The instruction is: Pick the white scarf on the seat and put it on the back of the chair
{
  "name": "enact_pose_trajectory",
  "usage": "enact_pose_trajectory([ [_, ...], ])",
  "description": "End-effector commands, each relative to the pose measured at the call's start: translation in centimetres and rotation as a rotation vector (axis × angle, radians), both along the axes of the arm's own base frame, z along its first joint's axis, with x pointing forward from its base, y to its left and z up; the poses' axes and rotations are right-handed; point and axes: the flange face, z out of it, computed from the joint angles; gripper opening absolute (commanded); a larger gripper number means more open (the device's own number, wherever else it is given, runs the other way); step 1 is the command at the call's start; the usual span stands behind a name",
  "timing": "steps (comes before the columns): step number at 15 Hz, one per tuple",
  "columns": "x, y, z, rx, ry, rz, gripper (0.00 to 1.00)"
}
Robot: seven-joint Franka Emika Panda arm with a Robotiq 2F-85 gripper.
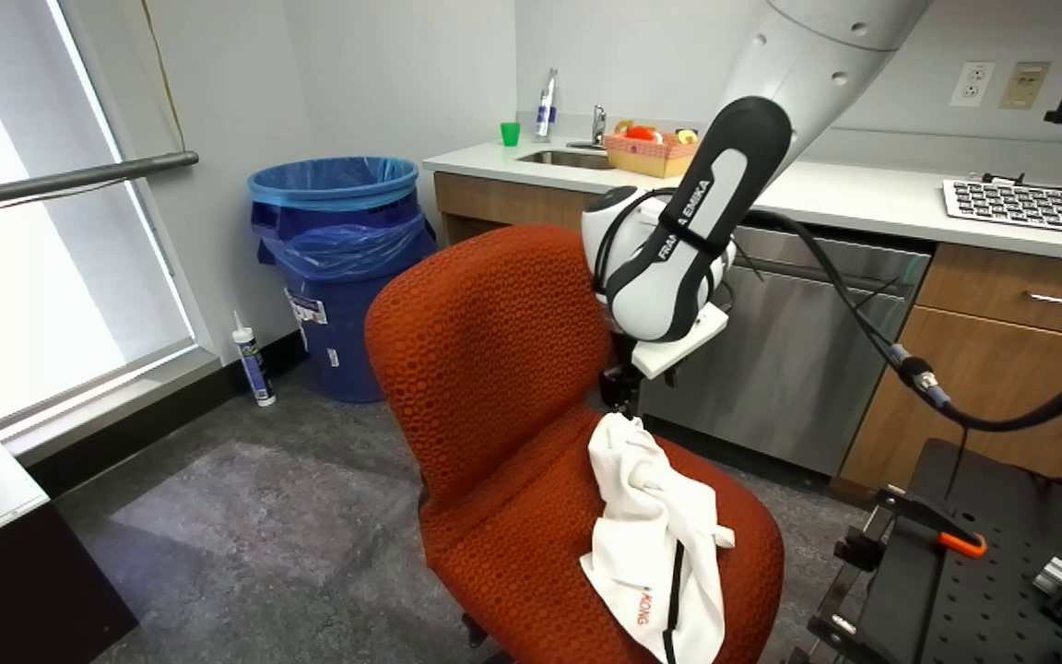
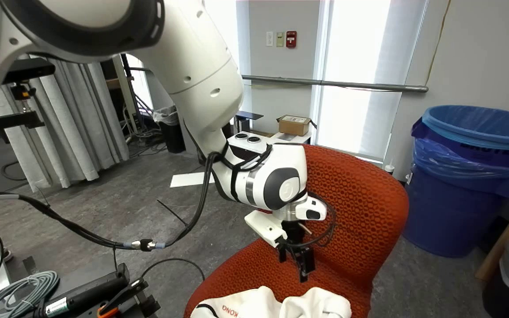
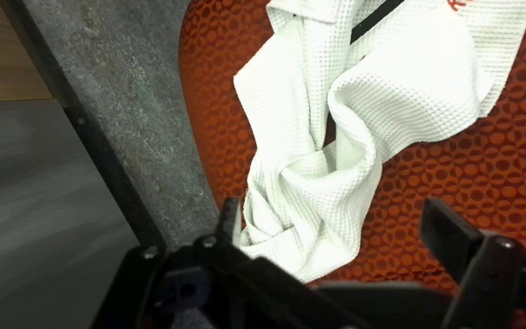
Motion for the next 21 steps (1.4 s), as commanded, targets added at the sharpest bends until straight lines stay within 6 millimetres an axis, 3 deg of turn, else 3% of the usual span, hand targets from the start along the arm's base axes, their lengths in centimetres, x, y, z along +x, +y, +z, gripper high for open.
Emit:
enact_pose_trajectory([
  [1,1.9,0.2,-2.6,-0.049,0.015,-0.012,1.00],
  [2,0.7,0.1,-1.9,-0.019,0.014,0.003,1.00],
  [4,0.7,0.2,-2.7,-0.021,0.023,0.004,1.00],
  [13,0.8,0.1,-2.5,-0.021,0.019,0.003,1.00],
  [15,1.4,0.1,-3.9,-0.032,0.015,-0.009,1.00],
  [21,3.4,0.2,-10.7,-0.053,0.004,-0.001,1.00],
])
